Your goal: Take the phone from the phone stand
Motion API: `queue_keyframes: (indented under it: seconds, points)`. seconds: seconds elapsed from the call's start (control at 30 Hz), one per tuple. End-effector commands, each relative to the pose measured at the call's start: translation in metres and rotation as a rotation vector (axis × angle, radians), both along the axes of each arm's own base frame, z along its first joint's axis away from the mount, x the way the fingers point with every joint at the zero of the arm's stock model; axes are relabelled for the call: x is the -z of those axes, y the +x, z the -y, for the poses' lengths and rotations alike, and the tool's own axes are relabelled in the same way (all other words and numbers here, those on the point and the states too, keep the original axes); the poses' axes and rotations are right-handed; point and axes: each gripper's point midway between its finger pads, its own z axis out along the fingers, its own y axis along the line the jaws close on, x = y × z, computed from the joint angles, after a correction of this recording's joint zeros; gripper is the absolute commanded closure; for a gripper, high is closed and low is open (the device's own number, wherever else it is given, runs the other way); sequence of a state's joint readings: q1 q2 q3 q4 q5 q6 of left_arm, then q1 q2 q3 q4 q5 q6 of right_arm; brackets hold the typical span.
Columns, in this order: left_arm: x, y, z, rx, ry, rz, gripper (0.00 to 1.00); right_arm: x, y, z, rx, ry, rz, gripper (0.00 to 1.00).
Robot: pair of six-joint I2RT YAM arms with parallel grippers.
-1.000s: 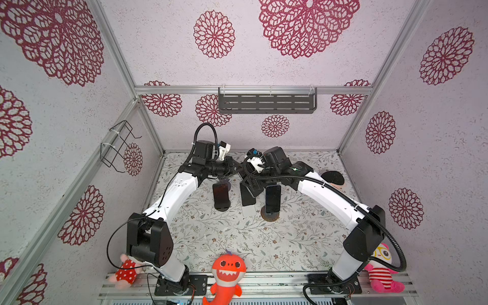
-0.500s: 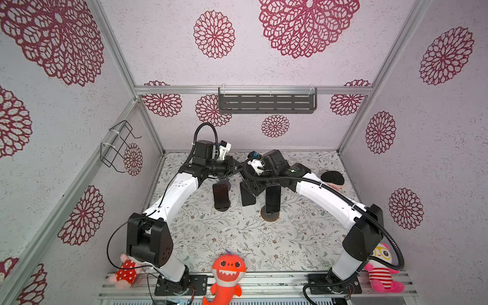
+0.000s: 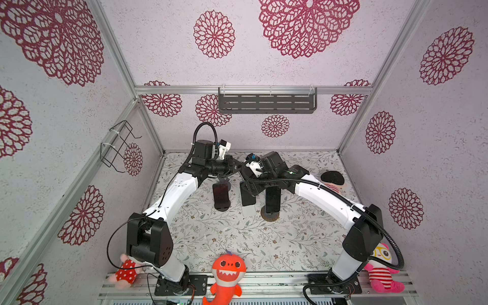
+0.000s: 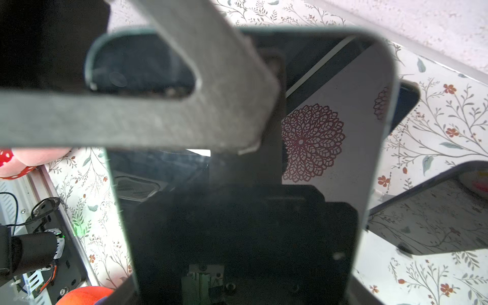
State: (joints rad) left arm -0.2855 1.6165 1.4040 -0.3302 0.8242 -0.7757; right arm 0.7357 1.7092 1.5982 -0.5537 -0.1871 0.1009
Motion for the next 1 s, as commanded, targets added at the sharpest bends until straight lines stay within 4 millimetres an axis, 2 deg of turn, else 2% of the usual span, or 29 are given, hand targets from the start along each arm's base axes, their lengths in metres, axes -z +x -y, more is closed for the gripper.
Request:
queue_keyframes:
  seconds: [0.0,0.13,0.27,0.37,0.47,0.63,0.73,0.87,0.97]
  points:
    - [-0.023,-0.005,0.001,0.031,-0.050,0.059,0.74,-0.025,0.009,0.006,0.054,0.055,0.048,0.39]
    - [-0.027,-0.003,-0.001,0.024,-0.062,0.065,0.57,-0.032,0.011,0.008,0.073,0.071,0.064,0.42]
    - [-0.032,0.002,-0.009,0.000,-0.071,0.076,0.45,-0.041,0.015,0.014,0.105,0.092,0.083,0.44]
    - [-0.037,0.005,-0.022,-0.030,-0.073,0.090,0.40,-0.051,0.021,0.027,0.150,0.101,0.103,0.46]
    - [-0.043,0.009,-0.040,-0.077,-0.071,0.119,0.38,-0.062,0.027,0.048,0.213,0.108,0.121,0.48]
    - [-0.048,0.012,-0.075,-0.156,-0.042,0.161,0.38,-0.076,0.039,0.102,0.358,0.086,0.142,0.51]
    - [-0.041,0.010,-0.094,-0.189,0.025,0.169,0.38,-0.074,0.047,0.150,0.481,0.037,0.139,0.54]
    - [-0.015,0.009,-0.122,-0.267,0.216,0.155,0.37,-0.054,0.055,0.222,0.670,-0.065,0.094,0.57]
    - [0.000,0.006,-0.128,-0.268,0.284,0.142,0.37,-0.030,0.062,0.264,0.765,-0.142,0.041,0.58]
